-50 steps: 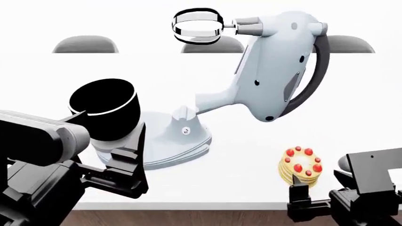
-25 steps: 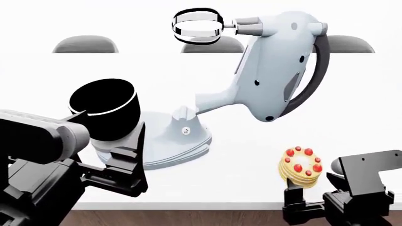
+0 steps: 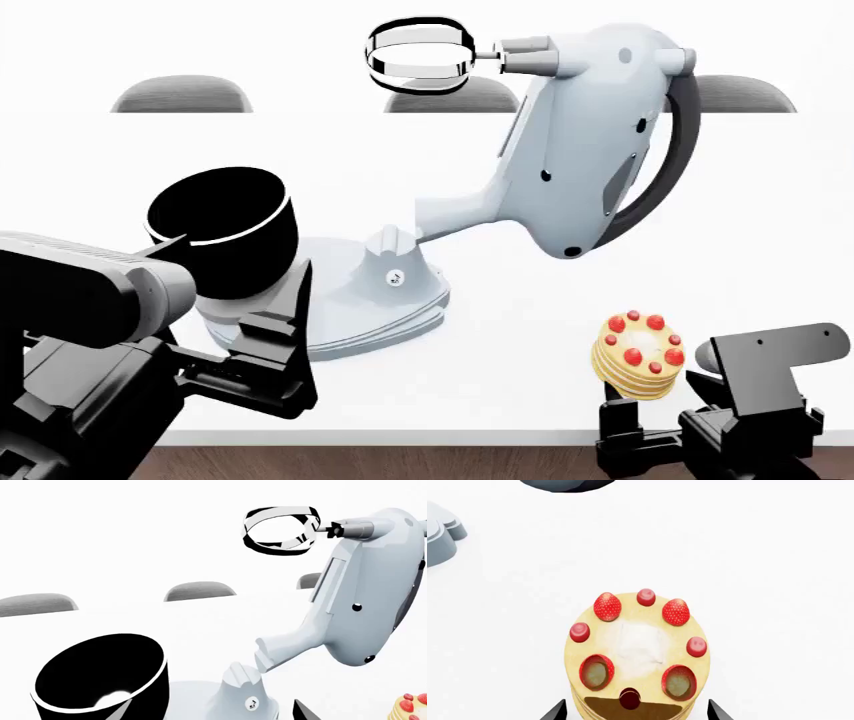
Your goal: Place the cake in the stand mixer bowl.
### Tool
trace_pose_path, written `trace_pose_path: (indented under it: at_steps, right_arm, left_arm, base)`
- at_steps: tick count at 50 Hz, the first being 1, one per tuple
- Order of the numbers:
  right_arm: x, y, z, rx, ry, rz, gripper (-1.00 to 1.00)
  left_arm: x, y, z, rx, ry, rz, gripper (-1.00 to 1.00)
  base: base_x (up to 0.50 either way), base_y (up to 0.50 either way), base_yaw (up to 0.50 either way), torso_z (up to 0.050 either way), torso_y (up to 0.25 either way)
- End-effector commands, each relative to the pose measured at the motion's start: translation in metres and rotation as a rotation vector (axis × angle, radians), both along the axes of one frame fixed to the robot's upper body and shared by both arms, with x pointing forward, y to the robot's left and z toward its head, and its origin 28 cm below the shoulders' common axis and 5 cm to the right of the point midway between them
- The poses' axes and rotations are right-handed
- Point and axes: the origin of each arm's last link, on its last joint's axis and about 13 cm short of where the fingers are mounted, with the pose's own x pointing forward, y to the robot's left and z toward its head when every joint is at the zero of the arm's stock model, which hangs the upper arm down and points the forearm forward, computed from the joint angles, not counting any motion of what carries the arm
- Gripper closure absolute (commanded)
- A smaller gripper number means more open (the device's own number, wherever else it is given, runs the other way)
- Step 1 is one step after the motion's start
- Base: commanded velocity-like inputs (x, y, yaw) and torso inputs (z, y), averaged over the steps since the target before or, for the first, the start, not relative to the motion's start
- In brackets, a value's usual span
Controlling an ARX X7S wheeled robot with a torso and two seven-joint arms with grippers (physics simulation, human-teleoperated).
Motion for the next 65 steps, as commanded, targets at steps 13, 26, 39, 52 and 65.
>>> trace_pose_path:
  at_steps: [13, 26, 39, 52, 65]
  right_arm:
    - [0.002, -0.001, -0.005, 0.002, -0.003, -0.022, 1.0]
    - [-0.009, -0.002, 0.011, -0.019, -0.095, 0.003, 1.0]
    - [-0.046, 0.003, 0.054, -0.026, -0.256, 0.072, 1.0]
    - [-0.068, 0.015, 0.075, -0.022, -0.446, 0.328, 1.0]
    - [-0.066, 0.016, 0.075, 0.022, -0.615, 0.427, 1.0]
  left_arm:
    - [0.001, -0.001, 0.0, -0.001, -0.002, -0.006, -1.0]
    - [0.0, 0.0, 0.002, -0.002, -0.007, -0.005, -1.0]
    - [-0.001, 0.001, 0.002, -0.009, -0.009, -0.004, -1.0]
    - [-0.016, 0.0, 0.023, 0.019, -0.016, -0.039, -1.0]
    - [-0.005, 0.036, 0.062, -0.606, 0.207, -0.116, -1.0]
  base:
    - [0.0, 0.0, 0.0, 0.0, 0.0]
    - [0.0, 0.0, 0.0, 0.0, 0.0]
    - [0.0, 0.0, 0.0, 0.0, 0.0]
    - [0.0, 0.0, 0.0, 0.0, 0.0]
    - [0.0, 0.0, 0.0, 0.0, 0.001]
